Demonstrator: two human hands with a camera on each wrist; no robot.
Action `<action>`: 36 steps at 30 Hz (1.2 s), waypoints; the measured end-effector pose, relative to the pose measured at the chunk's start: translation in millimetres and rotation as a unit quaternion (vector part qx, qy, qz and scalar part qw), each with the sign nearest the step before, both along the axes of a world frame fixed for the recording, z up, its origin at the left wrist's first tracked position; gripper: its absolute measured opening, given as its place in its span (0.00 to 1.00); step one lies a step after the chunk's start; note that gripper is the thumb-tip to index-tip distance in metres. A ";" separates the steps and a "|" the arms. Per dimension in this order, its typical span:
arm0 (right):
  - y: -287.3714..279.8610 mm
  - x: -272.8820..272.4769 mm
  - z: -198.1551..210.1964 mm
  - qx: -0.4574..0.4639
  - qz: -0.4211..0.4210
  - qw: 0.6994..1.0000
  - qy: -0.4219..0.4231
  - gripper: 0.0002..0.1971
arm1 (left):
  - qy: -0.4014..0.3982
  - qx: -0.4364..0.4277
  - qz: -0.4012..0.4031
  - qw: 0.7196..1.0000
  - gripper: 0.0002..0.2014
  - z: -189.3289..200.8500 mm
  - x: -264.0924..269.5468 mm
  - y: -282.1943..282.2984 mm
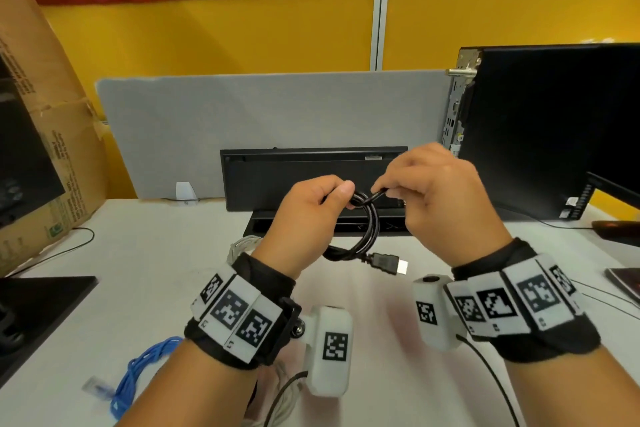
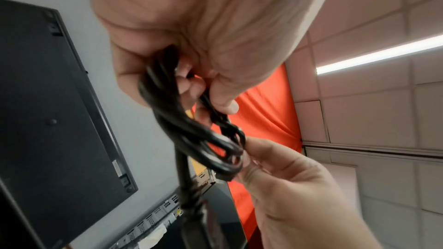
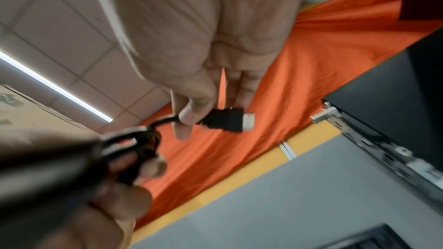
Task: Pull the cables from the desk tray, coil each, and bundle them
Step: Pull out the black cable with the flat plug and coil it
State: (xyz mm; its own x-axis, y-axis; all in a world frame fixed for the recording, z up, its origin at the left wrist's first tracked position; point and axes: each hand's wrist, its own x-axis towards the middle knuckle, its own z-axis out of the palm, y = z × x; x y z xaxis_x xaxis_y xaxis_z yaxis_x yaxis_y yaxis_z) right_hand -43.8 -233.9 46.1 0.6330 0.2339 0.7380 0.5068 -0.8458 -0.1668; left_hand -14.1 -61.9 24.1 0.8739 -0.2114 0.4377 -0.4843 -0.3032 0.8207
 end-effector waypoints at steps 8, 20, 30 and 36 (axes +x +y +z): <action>12.5 8.1 -10.7 0.201 0.028 0.979 0.035 0.06 | -0.041 -0.122 0.048 0.991 0.11 5.9 -3.4 -4.0; 7.7 0.4 -3.3 0.422 0.242 0.827 0.280 0.10 | 0.122 -0.322 -0.085 0.935 0.11 7.3 -4.9 -5.2; -14.3 12.0 -5.4 0.447 0.250 0.801 0.311 0.11 | 0.157 -0.282 -0.094 0.942 0.12 11.8 -11.7 -11.4; -39.0 14.3 -17.6 0.421 0.118 0.843 0.314 0.06 | 0.206 -0.262 -0.089 0.939 0.12 5.0 -11.3 -10.5</action>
State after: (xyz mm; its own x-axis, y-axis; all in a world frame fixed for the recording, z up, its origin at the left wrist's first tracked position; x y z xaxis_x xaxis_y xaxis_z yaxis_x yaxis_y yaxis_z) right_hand -29.5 -272.9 28.5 0.9700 -0.0320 0.2412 0.2316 -0.1815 -0.9557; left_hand -25.4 -72.4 29.1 0.9633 -0.2194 0.1549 -0.0980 0.2498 0.9633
